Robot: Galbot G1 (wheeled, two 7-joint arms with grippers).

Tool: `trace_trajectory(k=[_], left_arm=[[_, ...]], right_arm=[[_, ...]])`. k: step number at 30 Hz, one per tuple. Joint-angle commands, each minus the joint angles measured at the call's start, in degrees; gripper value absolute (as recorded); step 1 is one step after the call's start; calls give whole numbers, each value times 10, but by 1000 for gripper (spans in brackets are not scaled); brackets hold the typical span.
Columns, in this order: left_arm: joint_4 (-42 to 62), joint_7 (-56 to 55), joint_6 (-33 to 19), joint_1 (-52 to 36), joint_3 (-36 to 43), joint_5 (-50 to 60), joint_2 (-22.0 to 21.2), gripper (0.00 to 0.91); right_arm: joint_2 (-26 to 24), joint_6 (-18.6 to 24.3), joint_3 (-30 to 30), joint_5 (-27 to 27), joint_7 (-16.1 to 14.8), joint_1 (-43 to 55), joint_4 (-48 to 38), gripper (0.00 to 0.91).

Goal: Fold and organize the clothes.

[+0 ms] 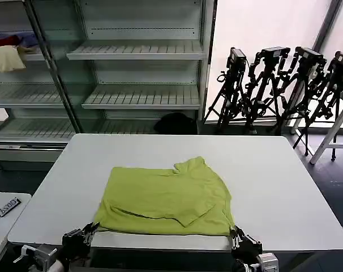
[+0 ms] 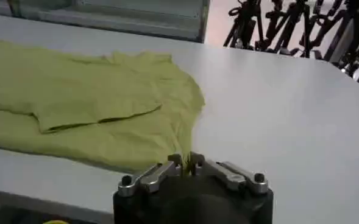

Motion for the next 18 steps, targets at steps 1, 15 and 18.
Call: trace_trajectory(k=[1, 15, 18], left_arm=[[2, -25, 2, 0, -13, 3, -5, 907], [29, -71, 4, -195, 23, -140, -31, 907], [41, -73, 36, -266, 57, -147, -31, 907]], right_arm=[[4, 5, 0, -3, 5, 4, 1, 907], [7, -12, -18, 84, 26, 257, -74, 907], [6, -13, -36, 109, 33, 329, -127, 907]])
